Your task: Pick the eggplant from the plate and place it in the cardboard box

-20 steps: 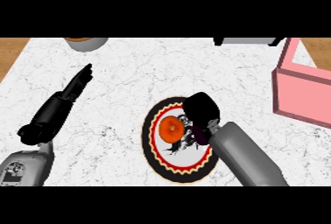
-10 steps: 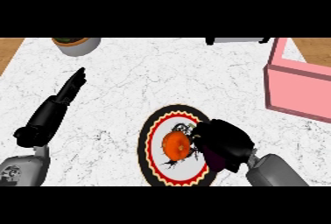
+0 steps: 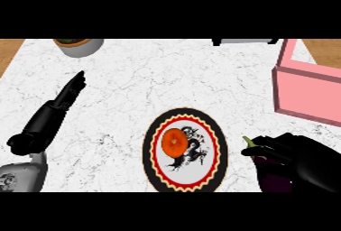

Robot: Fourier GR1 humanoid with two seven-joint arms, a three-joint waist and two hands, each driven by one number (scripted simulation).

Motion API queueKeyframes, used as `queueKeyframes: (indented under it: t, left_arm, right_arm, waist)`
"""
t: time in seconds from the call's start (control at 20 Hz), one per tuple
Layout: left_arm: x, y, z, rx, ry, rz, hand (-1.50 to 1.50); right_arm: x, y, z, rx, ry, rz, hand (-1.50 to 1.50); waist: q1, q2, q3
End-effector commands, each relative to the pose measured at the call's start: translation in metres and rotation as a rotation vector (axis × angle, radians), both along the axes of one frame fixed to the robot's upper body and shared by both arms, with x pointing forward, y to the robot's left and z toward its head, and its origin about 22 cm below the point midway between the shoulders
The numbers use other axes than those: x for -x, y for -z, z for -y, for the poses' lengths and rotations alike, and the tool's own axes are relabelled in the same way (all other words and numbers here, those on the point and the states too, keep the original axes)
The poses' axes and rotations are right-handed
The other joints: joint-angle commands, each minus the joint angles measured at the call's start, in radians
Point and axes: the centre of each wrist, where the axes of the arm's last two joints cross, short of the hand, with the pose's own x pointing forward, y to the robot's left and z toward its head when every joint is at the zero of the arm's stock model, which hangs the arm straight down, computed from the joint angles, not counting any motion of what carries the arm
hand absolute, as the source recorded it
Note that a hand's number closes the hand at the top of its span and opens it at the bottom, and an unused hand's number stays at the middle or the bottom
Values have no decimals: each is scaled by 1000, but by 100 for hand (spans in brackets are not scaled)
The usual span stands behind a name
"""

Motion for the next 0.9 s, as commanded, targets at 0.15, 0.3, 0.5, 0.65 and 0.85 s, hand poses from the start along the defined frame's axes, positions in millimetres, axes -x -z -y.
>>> queueKeyframes:
  t: [0.15,0.3,0.5,0.65,0.85]
  left_arm:
    - [-2,-12,1,-13,12,14,0]
    - [-5,-5,12,1,18,-2,0]
    - [-13,7,21,4,56,12,0]
    - [-16,-3,-5,19,55,13,0]
    - [-19,13,24,7,49,29,0]
  right_arm:
    - [8,-48,55,-280,287,-7,150]
    - [2,-68,77,-367,408,-32,150]
    - [-25,-92,105,-438,550,-39,150]
    - [-40,-103,122,-462,615,-43,150]
    - [-75,-111,147,-406,688,-23,150]
  waist:
    - [9,3,0]
    - [22,7,-1]
    - [43,13,-1]
    - [49,12,0]
    - [57,16,0]
